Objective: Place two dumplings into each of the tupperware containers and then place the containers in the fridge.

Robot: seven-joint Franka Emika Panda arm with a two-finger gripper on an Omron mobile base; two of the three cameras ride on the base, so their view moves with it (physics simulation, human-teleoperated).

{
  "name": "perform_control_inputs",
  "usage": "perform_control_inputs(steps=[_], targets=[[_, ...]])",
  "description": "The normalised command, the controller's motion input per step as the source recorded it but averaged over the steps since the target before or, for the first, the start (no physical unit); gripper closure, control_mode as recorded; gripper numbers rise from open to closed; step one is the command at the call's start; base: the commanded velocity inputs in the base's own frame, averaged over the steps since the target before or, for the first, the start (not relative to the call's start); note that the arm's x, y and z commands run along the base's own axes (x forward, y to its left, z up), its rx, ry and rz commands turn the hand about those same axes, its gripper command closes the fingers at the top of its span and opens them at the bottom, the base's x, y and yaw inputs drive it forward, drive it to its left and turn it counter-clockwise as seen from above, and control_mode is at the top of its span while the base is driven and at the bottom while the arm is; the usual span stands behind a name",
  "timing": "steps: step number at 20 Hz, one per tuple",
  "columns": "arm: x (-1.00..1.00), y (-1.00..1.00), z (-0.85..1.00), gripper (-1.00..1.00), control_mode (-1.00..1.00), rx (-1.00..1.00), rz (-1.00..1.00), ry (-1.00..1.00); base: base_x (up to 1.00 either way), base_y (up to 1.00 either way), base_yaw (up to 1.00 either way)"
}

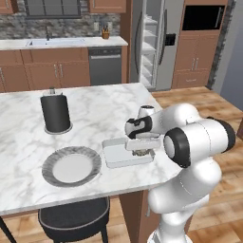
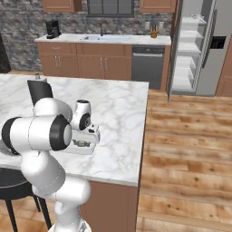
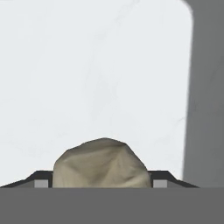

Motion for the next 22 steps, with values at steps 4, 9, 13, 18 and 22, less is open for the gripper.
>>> perform_control_inputs(steps=[4, 9, 13, 18, 22], targets=[[0.24, 0.01, -0.14, 1.0, -1.0, 0.0, 0.0, 0.01, 0.0, 0.0, 0.0], [0.22, 0.03, -0.07, -1.0, -1.0, 0.0, 0.0, 0.02, 0.0, 0.0, 0.0], [0.15, 0.0, -0.01, -1.0, -1.0, 0.0, 0.0, 0.0, 0.0, 0.0, 0.0], [0.0, 0.0, 0.0, -1.0, -1.0, 0.0, 0.0, 0.0, 0.0, 0.0, 0.0], [0.0, 0.0, 0.0, -1.0, -1.0, 0.0, 0.0, 0.0, 0.0, 0.0, 0.0]])
